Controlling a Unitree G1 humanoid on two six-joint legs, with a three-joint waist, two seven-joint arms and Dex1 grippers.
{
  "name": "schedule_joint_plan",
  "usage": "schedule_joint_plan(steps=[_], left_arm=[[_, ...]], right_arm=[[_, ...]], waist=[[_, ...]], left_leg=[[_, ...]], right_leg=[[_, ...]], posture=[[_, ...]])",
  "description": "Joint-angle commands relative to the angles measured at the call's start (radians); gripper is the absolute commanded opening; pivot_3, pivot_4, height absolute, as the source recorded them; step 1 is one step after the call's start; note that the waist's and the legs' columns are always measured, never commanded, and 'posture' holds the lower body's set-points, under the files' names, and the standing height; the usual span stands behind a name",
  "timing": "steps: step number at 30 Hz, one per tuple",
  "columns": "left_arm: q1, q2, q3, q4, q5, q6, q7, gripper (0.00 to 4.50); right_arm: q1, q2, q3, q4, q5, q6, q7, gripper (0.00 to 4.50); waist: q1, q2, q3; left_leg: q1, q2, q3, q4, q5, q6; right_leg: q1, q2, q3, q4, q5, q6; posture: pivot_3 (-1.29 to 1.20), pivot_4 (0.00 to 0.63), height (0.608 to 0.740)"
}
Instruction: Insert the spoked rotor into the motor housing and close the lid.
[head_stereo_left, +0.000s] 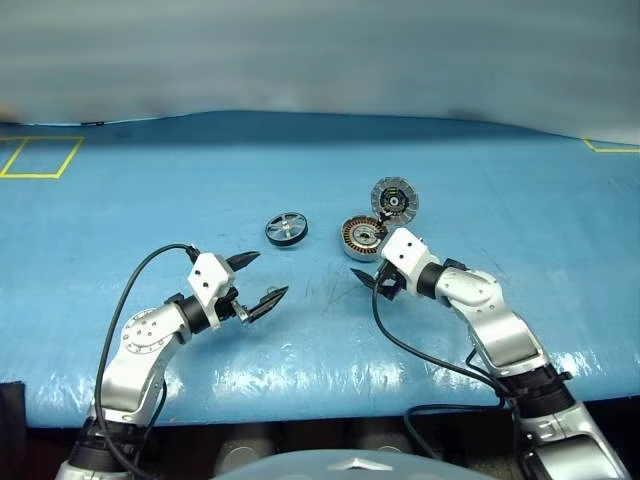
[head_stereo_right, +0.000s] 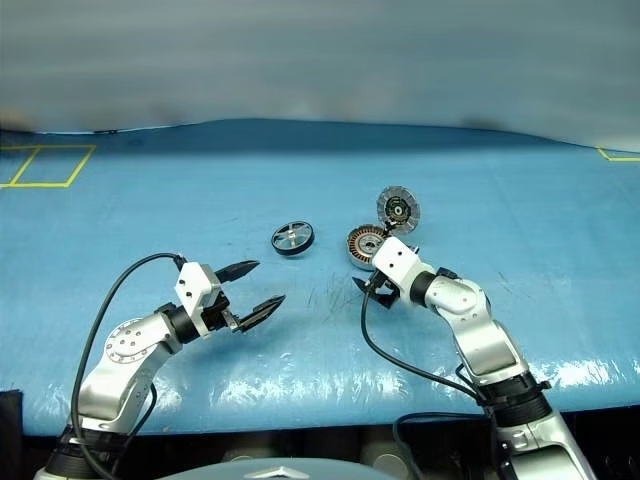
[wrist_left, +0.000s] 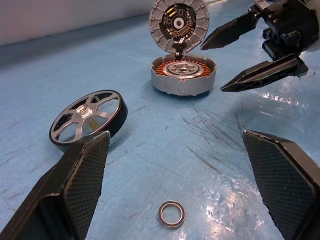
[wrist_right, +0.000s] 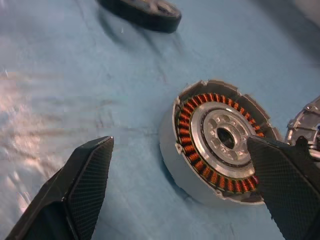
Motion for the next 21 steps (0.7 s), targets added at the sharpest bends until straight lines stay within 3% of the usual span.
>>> schedule_joint_plan(steps=[1,10,21], left_arm=[[-0.001,-0.003,-0.005,-0.023,0.007,-0.021,0.003,4.5],[0.018,-0.009,-0.019,-0.028,0.022,-0.025,0.014,4.5],[0.062,-0.006,-0.022,-0.045,0.027,-0.028,0.032,4.5]], right_arm=[[-0.101,-0.04,0.072,0.013,-0.091,-0.054,0.086,4.47],[-0.322,0.005,0.195,0.289,-0.201,-0.208,0.203,4.47],[-0.377,0.002,0.195,0.402,-0.258,-0.284,0.241,4.47]], waist=[[-0.001,0.0,0.0],[-0.006,-0.004,0.003],[-0.005,-0.005,0.003]], left_leg=[[0.0,0.0,0.0,0.0,0.0,0.0],[0.0,0.0,-0.001,0.0,0.001,-0.001],[0.0,0.0,-0.002,0.0,0.001,-0.001]], right_leg=[[0.0,0.0,0.0,0.0,0.0,0.0],[0.0,0.0,0.0,0.001,0.0,0.0],[0.001,-0.006,-0.001,0.001,0.0,0.0]], posture=[[0.0,0.15,0.74],[0.0,0.15,0.74],[0.0,0.15,0.74]])
